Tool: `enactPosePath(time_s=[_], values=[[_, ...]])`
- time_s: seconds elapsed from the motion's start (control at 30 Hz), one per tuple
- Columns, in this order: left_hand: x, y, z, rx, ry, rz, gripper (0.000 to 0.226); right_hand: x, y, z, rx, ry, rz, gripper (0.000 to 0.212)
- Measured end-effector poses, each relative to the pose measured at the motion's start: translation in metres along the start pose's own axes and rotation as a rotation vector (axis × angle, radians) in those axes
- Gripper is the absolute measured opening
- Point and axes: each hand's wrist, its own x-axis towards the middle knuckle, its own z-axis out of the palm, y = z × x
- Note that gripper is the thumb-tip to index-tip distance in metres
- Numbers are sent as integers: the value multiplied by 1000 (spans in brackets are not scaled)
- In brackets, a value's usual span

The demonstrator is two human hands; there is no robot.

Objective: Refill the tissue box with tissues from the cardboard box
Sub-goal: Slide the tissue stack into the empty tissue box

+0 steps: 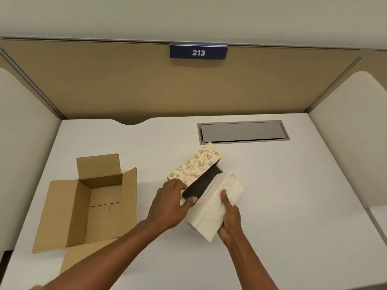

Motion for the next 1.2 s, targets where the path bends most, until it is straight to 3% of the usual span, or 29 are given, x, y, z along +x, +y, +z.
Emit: enactPosePath(time_s=[0.27,0.53,0.73,0.9,1.0,1.2], values=[[69,-11,3,87,84,7,48,37,-10,-6,83,98,83,55],[109,-11,11,173,-22,-3,77,60,-17,4,175,45,80,48],[118,-8,17,213,-101,-50,79,77,-16,13,165,32,96,47],[121,-9,19,250,-97,-48,79,83,-16,16,107,45,94,35],[118,-8,21,281,-65,-30,77,85,-16,15,84,46,89,39],[108,-2,30,336,-10,11,75,87,-18,16,60,12,91,15]])
